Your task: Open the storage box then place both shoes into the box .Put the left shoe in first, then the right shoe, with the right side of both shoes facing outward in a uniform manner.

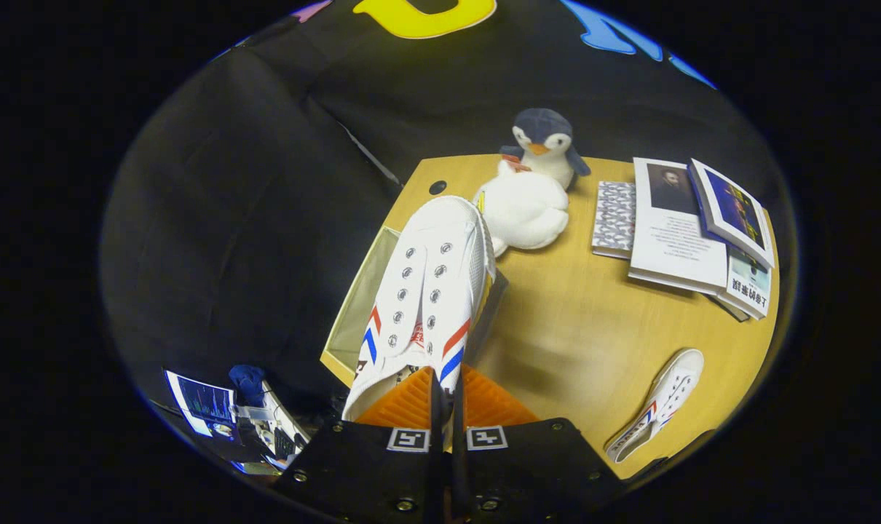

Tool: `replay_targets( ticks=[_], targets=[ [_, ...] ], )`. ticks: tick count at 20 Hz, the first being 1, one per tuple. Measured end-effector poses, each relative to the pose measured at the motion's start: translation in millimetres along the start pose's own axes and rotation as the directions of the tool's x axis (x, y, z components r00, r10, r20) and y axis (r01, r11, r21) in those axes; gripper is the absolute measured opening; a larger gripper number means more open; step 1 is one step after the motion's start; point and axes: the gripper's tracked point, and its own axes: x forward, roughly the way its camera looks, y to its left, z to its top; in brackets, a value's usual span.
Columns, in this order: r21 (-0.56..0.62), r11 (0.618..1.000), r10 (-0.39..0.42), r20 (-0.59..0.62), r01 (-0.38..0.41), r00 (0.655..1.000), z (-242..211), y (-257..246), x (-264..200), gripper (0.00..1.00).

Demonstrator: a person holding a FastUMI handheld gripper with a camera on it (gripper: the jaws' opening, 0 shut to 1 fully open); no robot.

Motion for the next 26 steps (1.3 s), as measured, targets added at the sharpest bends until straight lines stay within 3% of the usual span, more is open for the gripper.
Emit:
replay_targets(
  ticks=[5, 11, 19, 21, 22, 24, 26],
  targets=[
    [-0.049, 0.999, 0.009, -0.046, -0.011, 0.999, 7.6, 36.1, 40.7, 0.04],
    [-0.164, 0.982, -0.111, -0.119, 0.091, 0.987, -2.5, 56.4, 83.7, 0.04],
    [-0.2, 0.97, -0.174, -0.161, 0.141, 0.971, -4.3, 58.9, 125.4, 0.04],
    [-0.125, 0.991, -0.07, -0.144, 0.052, 0.987, -0.6, 83.4, 128.6, 0.22],
    [-0.103, 0.994, -0.046, -0.13, 0.032, 0.991, 6.0, 85.0, 125.7, 0.47],
    [-0.125, 0.99, -0.073, -0.099, 0.06, 0.992, 15.1, 74.4, 115.8, 0.96],
    [-0.137, 0.988, -0.085, -0.073, 0.075, 0.994, 14.5, 72.3, 103.6, 0.96]
  ],
)
